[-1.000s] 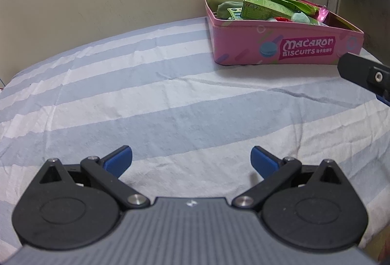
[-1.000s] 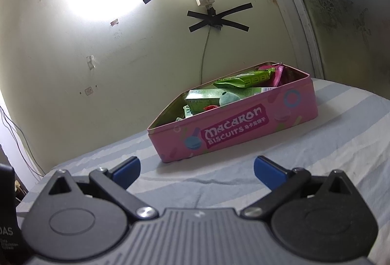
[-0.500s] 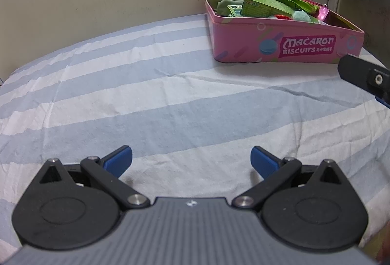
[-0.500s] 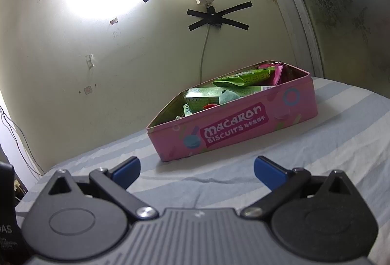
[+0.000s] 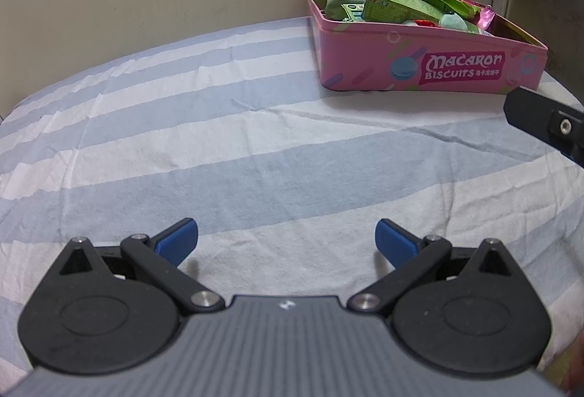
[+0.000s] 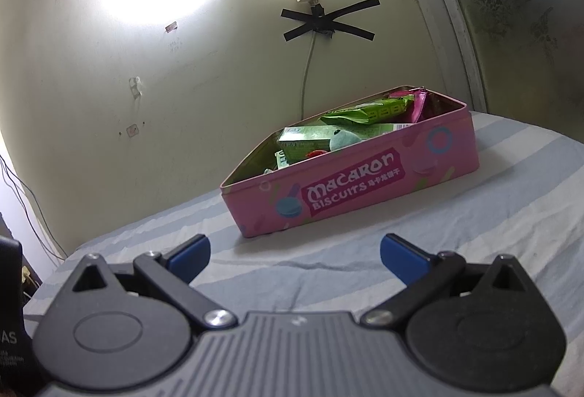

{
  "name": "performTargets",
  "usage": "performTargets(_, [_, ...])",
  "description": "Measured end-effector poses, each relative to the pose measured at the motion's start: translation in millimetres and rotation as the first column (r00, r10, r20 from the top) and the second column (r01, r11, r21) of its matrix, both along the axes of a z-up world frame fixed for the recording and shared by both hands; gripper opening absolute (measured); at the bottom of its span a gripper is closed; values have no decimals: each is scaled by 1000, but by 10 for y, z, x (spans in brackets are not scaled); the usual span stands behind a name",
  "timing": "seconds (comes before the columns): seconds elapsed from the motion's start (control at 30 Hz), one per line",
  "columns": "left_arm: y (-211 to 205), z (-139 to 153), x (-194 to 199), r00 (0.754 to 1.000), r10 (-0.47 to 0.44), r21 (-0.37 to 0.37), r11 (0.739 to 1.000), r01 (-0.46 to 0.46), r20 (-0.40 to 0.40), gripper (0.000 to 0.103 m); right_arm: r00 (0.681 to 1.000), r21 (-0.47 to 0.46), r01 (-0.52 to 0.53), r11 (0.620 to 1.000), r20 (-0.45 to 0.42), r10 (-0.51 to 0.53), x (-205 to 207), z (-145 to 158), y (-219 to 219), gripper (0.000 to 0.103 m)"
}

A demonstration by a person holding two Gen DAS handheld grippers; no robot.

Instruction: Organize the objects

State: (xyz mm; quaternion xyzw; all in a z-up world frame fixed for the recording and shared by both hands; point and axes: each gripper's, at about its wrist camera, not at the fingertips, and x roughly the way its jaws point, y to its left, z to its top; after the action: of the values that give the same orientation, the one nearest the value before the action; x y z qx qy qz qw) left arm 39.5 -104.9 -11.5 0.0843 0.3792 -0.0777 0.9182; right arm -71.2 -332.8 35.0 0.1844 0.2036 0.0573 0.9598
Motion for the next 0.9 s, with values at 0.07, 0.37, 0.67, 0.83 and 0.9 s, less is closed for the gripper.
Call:
performTargets(0.07, [4,-9,4,1000,-1,0,1000,1,-3,103,1000,-1,1,1000,-2,-1,3,-1,9,103])
performTargets(0.37, [8,-32,6,1000,-2,-3,1000,2,-10,103,1000,2,4,1000,-8,-4,9,-19,7,103])
performTargets(0.67, [29,-55,24,1000,-8,-6,1000,8,-21,103,1000,3,5,1000,-10,-5,8,-27,10,103])
performTargets(0.83, [34,-67,32,1000,-9,-8,1000,8,-28,103,1000,4,5,1000,-11,-5,9,-26,9,103])
performTargets(0.9, [39,-69,38,1000,-9,-9,1000,9,-30,103,1000,5,6,1000,-14,-6,7,-42,12,103])
